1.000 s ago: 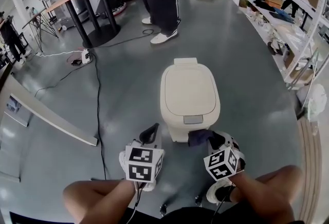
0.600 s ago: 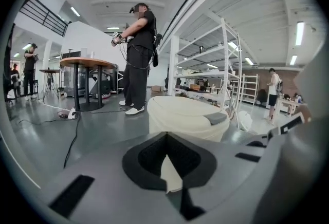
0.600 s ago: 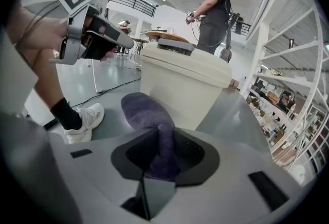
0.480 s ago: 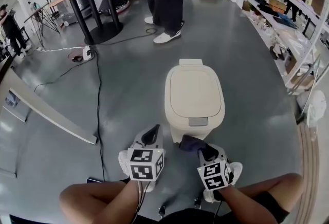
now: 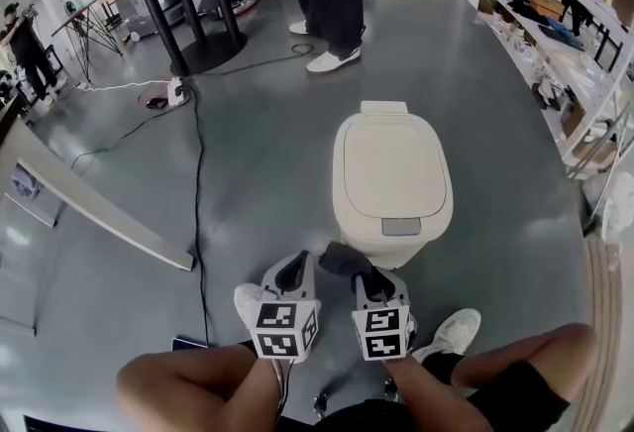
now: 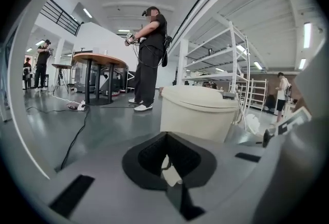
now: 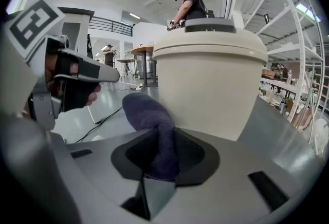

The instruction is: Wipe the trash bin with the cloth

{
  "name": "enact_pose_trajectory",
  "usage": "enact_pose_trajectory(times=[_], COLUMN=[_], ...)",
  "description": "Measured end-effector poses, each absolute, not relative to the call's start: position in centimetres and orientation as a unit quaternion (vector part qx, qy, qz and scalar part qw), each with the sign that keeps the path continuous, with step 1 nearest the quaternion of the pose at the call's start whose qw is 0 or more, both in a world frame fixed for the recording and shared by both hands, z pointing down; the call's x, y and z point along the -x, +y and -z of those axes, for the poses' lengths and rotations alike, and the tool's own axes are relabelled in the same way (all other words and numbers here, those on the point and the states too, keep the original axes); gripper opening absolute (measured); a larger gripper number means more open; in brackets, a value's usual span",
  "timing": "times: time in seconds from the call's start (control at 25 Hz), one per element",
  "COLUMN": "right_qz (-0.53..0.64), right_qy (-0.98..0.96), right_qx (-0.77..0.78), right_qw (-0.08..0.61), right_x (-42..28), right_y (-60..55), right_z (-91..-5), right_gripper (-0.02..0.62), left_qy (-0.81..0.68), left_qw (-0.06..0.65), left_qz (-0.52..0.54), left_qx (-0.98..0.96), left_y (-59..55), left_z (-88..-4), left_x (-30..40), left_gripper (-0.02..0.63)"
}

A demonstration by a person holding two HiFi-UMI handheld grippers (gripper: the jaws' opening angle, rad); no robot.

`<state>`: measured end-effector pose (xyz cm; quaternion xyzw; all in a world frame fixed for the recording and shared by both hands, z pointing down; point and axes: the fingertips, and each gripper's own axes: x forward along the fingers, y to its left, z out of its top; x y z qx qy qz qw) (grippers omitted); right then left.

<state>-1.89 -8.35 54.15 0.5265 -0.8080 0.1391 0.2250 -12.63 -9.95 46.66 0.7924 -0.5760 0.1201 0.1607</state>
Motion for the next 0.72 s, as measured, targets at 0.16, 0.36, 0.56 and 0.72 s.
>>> enact_pose_trajectory(times=[0.16, 0.36, 0.56, 0.72], right_qz=[-0.145, -0.140, -0.138, -0.135], right_qy=[-0.808, -0.807, -0.805, -0.802], right_qx=[-0.531, -0.536, -0.541, -0.550], right_qw=[0.210, 0.207, 0.200, 0.190], right_x=[2.7, 2.4, 1.9, 1.0], right_y=[-9.4, -9.9, -9.7, -9.6], right_z=[-54.5, -54.9, -54.6, -54.4], right_gripper=[0.098, 0.098, 0.098, 0.098], left_qy=[-0.582, -0.585, -0.581, -0.570], left_qw=[0.172, 0.182, 0.188, 0.204], left_qz=[-0.125, -0.124, -0.130, -0.127], left_qx=[-0.785, -0.781, -0.781, -0.786], left_y=[-9.5, -9.2, -9.0, -9.0], left_z=[-48.1, -48.8, -49.5, -50.1], left_x=[13.1, 12.9, 12.3, 11.3], left_gripper=[-0.002, -0.003, -0.002, -0.002])
